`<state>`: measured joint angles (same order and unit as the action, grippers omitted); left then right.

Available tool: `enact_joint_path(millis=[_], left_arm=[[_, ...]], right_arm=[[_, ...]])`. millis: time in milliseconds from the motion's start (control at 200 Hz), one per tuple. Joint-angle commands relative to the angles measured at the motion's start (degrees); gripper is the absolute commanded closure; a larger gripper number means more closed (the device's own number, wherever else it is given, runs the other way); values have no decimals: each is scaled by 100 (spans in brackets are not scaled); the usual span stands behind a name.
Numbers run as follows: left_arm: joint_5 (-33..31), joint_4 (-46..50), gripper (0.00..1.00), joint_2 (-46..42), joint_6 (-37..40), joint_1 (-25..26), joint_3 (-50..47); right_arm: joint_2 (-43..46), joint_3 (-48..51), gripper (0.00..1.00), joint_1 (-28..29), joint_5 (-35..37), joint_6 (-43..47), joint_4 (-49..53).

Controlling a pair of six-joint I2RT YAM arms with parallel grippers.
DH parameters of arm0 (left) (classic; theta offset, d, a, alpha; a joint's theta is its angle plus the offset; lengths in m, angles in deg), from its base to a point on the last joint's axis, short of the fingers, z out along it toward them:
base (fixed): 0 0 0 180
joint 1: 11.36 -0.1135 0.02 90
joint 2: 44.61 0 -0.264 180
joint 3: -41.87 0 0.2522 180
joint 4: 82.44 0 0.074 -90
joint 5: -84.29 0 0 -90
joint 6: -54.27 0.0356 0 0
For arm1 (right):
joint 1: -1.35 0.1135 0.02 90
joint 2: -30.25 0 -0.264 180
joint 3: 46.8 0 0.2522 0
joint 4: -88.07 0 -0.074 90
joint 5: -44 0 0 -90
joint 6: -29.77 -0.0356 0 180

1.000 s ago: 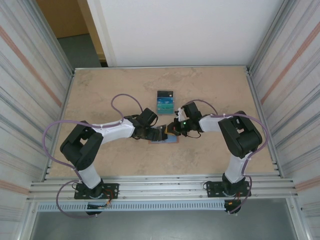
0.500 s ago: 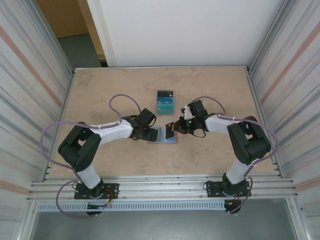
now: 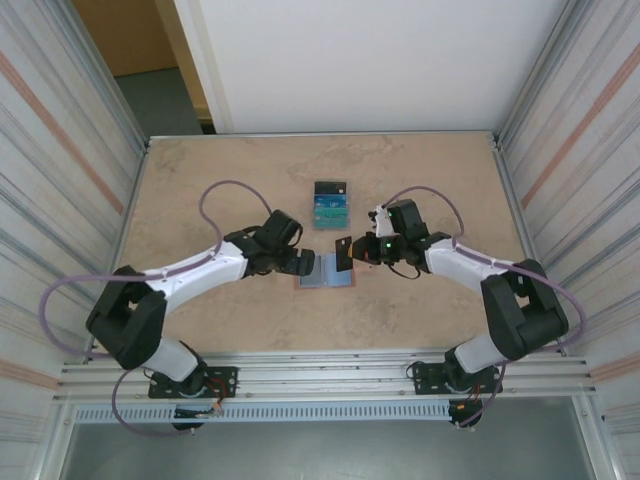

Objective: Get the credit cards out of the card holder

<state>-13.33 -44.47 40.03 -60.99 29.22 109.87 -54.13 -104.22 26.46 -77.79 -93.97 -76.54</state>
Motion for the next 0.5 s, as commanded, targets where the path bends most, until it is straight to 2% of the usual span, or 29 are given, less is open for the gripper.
enact_joint_path(millis=[0, 190, 331, 491], left_arm=[[-36, 53, 1, -507, 69, -113, -101], [331, -426, 1, -1215, 350, -234, -225], [957, -828, 1, -1463, 1258, -282, -175], [2013, -968, 1, -1481, 2621, -286, -25]], right_arm=[[416, 140, 100, -5, -195, 305, -238], [808, 146, 100, 47, -385, 529, -282], [984, -72, 100, 238, -424, 995, 64], [1108, -506, 100, 622, -312, 1818, 776]])
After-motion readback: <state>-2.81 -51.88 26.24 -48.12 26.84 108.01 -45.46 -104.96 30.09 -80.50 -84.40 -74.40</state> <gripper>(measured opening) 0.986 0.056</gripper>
